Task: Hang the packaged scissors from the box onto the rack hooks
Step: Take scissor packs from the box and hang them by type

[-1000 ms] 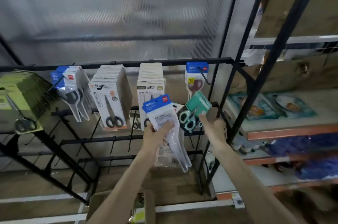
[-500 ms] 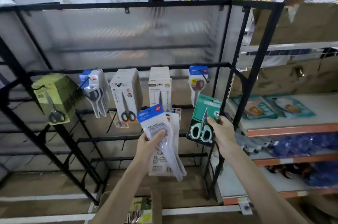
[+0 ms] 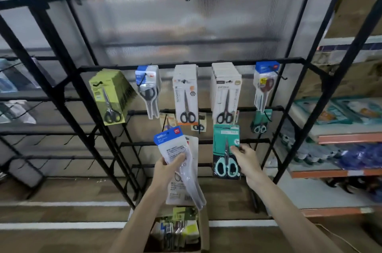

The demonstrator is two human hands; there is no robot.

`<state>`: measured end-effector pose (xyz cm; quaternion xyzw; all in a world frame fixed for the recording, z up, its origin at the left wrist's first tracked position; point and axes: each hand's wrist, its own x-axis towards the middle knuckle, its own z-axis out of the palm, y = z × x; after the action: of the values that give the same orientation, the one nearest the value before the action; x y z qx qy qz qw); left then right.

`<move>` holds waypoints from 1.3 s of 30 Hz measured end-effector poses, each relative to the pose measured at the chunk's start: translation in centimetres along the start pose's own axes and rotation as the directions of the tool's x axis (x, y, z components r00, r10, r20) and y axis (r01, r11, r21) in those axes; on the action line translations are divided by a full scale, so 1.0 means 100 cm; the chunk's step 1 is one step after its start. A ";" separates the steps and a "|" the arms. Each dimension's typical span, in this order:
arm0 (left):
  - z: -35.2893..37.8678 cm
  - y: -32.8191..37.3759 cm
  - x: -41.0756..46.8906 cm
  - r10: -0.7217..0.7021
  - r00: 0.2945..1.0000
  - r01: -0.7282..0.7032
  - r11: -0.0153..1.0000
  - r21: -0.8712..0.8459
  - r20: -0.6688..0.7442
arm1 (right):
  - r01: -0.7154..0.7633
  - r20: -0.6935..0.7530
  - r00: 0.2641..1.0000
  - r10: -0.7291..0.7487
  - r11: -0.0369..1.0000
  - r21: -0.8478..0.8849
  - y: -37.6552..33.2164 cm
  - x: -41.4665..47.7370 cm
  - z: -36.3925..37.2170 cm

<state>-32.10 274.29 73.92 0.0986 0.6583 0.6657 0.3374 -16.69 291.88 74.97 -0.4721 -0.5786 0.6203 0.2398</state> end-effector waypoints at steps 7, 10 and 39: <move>-0.069 -0.007 0.008 -0.006 0.998 0.004 0.999 0.038 0.068 | -0.047 0.002 0.999 0.048 0.998 -0.045 0.034 -0.041 0.075; -0.082 -0.007 0.008 -0.007 0.996 0.003 0.999 0.050 0.088 | -0.057 -0.003 0.998 0.057 0.998 -0.032 0.040 -0.059 0.091; 0.169 -0.006 0.041 -0.022 0.951 -0.002 0.997 0.077 0.310 | 0.010 -0.268 0.963 -0.040 0.994 -0.112 -0.001 0.035 -0.107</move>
<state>-25.26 290.29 74.00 0.2113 0.6224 0.6147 0.4360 -9.00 300.09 75.27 -0.5575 -0.5796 0.5144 0.2978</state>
